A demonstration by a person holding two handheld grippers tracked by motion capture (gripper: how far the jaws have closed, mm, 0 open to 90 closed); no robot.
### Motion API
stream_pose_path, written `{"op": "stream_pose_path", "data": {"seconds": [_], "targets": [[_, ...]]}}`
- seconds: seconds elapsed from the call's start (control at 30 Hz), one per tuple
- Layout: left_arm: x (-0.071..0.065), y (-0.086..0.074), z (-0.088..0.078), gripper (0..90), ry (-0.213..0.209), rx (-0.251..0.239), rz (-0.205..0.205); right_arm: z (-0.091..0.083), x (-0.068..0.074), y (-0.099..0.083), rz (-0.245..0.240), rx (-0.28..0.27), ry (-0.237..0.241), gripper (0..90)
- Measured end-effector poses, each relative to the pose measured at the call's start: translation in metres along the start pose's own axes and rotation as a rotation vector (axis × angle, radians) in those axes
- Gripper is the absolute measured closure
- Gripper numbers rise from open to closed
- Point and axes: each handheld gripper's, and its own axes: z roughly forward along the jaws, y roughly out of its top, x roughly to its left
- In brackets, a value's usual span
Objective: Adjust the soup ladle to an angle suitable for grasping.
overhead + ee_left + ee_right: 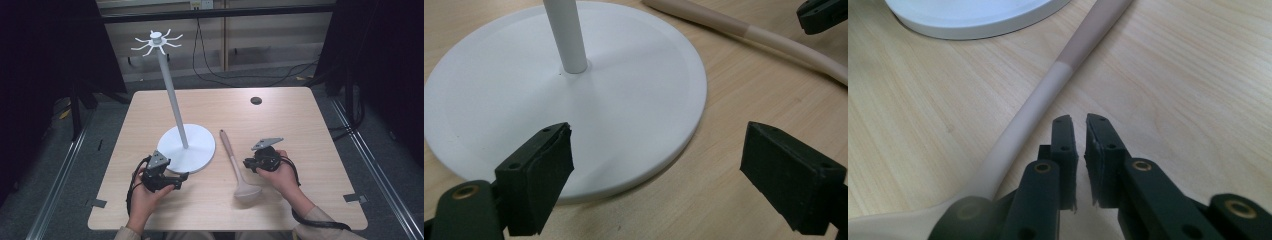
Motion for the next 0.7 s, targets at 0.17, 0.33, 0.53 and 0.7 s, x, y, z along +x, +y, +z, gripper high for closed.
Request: {"op": "stream_pose_path", "data": {"seconds": [0.17, 0.33, 0.53, 0.7], "targets": [[0.0, 0.0, 0.001, 13.2, -0.002, -0.002, -0.001, 0.003, 0.004, 0.002, -0.012, 0.013, 0.001, 84.5], [-0.001, 0.001, 0.001, 13.2, -0.001, -0.005, 0.005, 0.003, 0.01, 0.011, -0.001, 0.004, 0.014, 78.2], [0.0, 0.0, 0.001, 13.2, 0.002, 0.005, 0.008, 0.005, 0.019, 0.017, 0.026, 0.026, 0.012, 64.1], [0.001, 0.0, 0.001, 13.2, 0.002, 0.009, 0.012, 0.011, 0.021, 0.018, 0.036, 0.049, 0.025, 60.0]]}}
